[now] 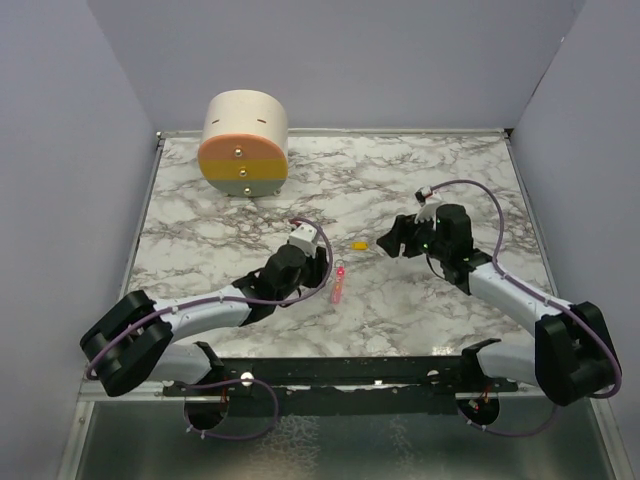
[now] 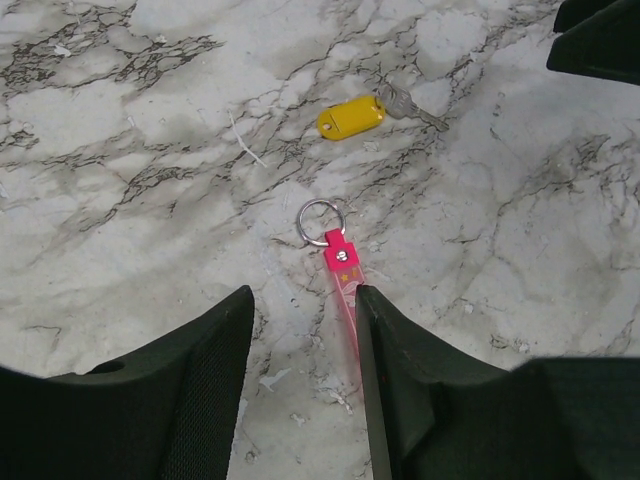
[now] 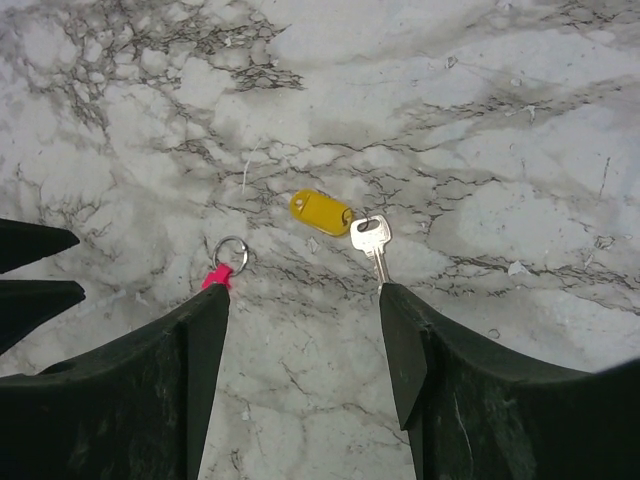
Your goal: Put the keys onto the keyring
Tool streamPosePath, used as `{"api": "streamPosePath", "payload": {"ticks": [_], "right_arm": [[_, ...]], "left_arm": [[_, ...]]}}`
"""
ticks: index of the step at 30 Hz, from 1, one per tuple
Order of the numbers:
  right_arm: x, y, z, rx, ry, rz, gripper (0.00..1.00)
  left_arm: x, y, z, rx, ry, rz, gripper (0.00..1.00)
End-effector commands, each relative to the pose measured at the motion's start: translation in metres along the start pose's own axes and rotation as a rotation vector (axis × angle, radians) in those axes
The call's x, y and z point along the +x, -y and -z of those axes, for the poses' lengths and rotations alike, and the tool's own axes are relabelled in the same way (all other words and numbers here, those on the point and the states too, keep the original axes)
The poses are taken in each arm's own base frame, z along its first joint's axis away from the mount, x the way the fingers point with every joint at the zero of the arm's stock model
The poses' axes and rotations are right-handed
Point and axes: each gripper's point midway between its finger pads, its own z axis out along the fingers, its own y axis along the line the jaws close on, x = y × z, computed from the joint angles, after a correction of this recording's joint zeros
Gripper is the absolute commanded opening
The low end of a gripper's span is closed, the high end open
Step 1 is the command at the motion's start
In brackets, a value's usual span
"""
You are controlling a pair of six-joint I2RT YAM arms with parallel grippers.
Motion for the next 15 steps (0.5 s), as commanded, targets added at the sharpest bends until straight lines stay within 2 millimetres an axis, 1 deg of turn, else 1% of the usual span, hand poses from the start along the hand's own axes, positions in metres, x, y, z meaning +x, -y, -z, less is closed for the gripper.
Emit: {"api": "streamPosePath", "payload": {"ticks": [1, 4, 7, 10, 15], "right_arm": [[-0.014, 0.004, -0.004, 0.046, 0.025, 0.032, 0.61], [-0.012, 0.006, -0.008, 0.071, 0.009, 0.041, 0.56], [-0.007, 0.006, -0.015, 0.089, -0.023, 0.050, 0.49], [0.000, 0.005, -0.025, 0.105, -0.058, 0.065, 0.48], [0.013, 0.009, -0.043, 0.121, -0.111, 0.074, 0.48]], "left_arm": [[-0.003, 0.001, -0.007, -0.053, 0.001, -0.060, 0.46], [0.000, 0.001, -0.009, -0.075, -0.012, -0.084, 0.38], [0.002, 0.001, -0.010, -0.082, -0.013, -0.083, 0.38], [0.001, 0.003, -0.009, -0.081, -0.009, -0.071, 0.38], [-0.001, 0.004, -0.007, -0.070, 0.003, -0.055, 0.40]]}}
